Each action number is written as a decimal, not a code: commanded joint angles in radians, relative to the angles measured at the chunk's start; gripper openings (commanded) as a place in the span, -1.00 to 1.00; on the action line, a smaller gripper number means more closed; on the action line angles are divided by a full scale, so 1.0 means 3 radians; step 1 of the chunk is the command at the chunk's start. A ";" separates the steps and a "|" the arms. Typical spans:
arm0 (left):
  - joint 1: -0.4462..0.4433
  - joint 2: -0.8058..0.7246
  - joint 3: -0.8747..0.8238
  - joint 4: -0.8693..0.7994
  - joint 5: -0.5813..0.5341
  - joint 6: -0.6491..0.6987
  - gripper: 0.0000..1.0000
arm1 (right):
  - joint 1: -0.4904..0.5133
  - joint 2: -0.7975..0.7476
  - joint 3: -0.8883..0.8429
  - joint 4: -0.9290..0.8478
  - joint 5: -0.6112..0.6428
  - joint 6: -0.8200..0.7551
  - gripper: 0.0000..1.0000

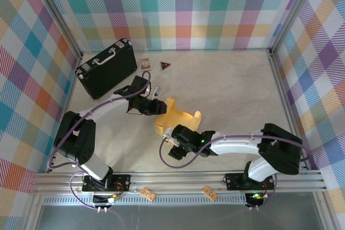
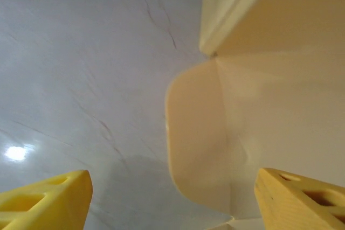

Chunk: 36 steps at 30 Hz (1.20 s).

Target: Fold the paper box

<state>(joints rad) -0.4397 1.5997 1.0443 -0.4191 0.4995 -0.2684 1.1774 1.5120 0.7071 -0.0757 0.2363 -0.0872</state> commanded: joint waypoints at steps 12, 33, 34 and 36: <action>0.0023 0.0151 -0.0065 -0.0312 -0.0100 0.0061 -0.21 | -0.0233 0.0281 0.0086 0.0197 0.0369 -0.0168 0.57; 0.0019 0.0189 -0.0077 -0.0278 -0.0069 0.0059 -0.21 | -0.0806 0.0045 0.0215 0.0158 -0.0183 0.0181 0.50; 0.0023 0.0190 -0.0080 -0.0278 -0.0070 0.0061 -0.21 | -0.0837 0.0074 0.0240 0.0134 -0.0187 0.0183 0.50; 0.0023 0.0190 -0.0081 -0.0280 -0.0070 0.0063 -0.21 | -0.0866 0.0156 0.0293 0.0081 -0.0176 0.0179 0.49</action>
<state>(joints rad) -0.4358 1.6093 1.0451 -0.3996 0.5079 -0.2684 0.9340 1.5455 0.7509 -0.0486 0.1879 -0.0597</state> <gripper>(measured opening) 0.395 0.746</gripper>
